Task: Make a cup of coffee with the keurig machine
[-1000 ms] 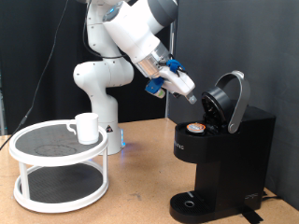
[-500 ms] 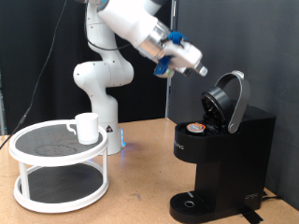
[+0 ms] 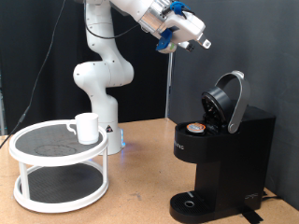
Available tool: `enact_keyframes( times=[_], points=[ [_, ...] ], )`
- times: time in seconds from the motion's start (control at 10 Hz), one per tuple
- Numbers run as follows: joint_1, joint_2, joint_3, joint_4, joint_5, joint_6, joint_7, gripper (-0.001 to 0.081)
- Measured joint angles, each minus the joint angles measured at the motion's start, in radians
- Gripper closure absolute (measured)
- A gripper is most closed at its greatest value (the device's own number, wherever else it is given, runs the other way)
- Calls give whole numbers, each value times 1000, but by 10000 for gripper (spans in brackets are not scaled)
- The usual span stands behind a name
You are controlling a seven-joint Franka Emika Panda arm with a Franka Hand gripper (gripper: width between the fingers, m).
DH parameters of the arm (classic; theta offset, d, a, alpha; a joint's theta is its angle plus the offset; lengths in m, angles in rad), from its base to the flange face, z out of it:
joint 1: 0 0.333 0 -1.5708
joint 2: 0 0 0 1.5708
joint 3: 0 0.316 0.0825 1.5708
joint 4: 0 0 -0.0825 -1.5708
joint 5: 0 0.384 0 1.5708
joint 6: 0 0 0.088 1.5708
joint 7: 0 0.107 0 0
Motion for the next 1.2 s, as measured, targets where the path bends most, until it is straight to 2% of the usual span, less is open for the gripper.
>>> enact_keyframes(
  times=[0.2, 0.4, 0.5, 0.8, 1.0, 1.2],
  points=[
    [10, 11, 6, 22, 17, -15, 8, 72],
    [22, 60, 25, 103, -13, -112, 55, 72],
    [27, 87, 42, 140, -34, -124, 95, 72],
    [47, 146, 108, 206, -64, -41, 201, 72],
    [54, 189, 139, 258, -104, -22, 263, 72],
    [52, 189, 138, 252, -79, -22, 241, 72]
  ],
)
